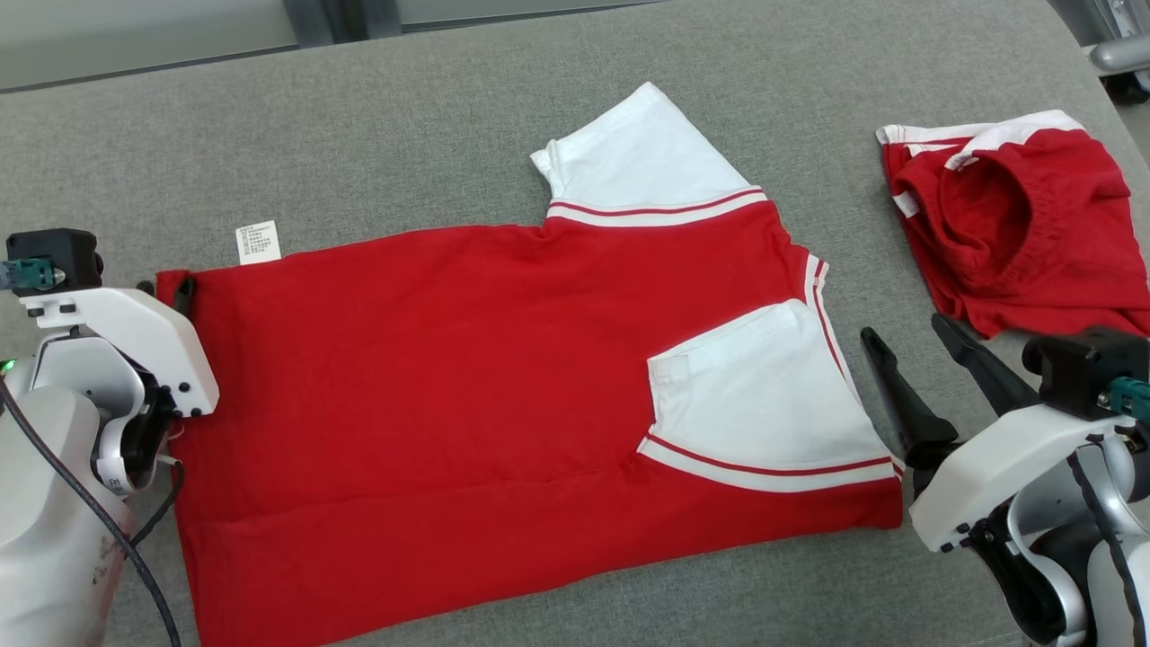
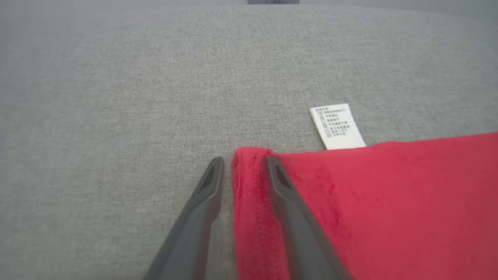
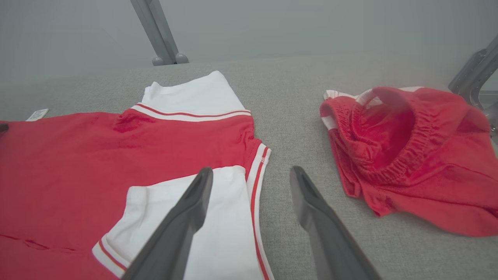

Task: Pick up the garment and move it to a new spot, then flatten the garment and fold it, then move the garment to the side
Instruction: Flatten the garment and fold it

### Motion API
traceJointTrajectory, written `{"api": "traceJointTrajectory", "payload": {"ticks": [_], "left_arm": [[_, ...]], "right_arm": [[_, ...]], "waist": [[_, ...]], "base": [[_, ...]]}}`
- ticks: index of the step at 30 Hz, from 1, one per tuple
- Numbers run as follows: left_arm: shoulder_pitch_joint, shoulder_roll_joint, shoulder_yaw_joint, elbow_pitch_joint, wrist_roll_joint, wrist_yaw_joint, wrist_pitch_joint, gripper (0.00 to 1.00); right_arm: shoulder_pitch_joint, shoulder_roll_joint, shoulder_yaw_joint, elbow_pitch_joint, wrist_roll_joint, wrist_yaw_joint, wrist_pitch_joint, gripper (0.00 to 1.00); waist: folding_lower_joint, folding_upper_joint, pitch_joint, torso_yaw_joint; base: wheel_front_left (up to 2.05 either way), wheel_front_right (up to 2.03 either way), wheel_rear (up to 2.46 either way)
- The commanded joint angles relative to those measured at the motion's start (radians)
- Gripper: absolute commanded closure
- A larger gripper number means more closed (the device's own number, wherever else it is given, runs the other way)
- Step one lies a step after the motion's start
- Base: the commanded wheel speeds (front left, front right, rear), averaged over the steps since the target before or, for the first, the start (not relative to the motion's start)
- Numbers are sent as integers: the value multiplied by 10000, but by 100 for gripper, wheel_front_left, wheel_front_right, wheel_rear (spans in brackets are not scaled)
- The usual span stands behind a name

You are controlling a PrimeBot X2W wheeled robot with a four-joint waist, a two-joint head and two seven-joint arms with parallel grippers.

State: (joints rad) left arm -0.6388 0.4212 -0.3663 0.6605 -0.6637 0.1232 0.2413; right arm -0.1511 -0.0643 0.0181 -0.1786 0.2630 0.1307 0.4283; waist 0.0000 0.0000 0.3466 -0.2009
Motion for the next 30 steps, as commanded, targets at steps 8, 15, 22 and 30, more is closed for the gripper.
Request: {"api": "traceJointTrajectory", "payload": {"ticks": [8,15,22,30], "left_arm": [[-427,-76,-163,529,39,-294,-131,67],[-695,-399,-329,712,113,-590,-710,100],[-739,-863,-611,100,251,-873,-1534,100],[-786,-1244,-978,-635,487,-839,-1912,100]], "right_arm": [[-661,-287,206,103,42,1,155,0],[-2065,-509,440,814,85,1,364,0],[-4465,-912,573,2993,50,1,1015,0],[-6518,-1280,414,5490,-169,1,1650,0]], "waist": [[0,0,71,9],[0,0,39,366],[0,0,154,1261],[0,0,531,2150]], "base": [[0,0,0],[0,0,0],[0,0,0],[0,0,0]]}}
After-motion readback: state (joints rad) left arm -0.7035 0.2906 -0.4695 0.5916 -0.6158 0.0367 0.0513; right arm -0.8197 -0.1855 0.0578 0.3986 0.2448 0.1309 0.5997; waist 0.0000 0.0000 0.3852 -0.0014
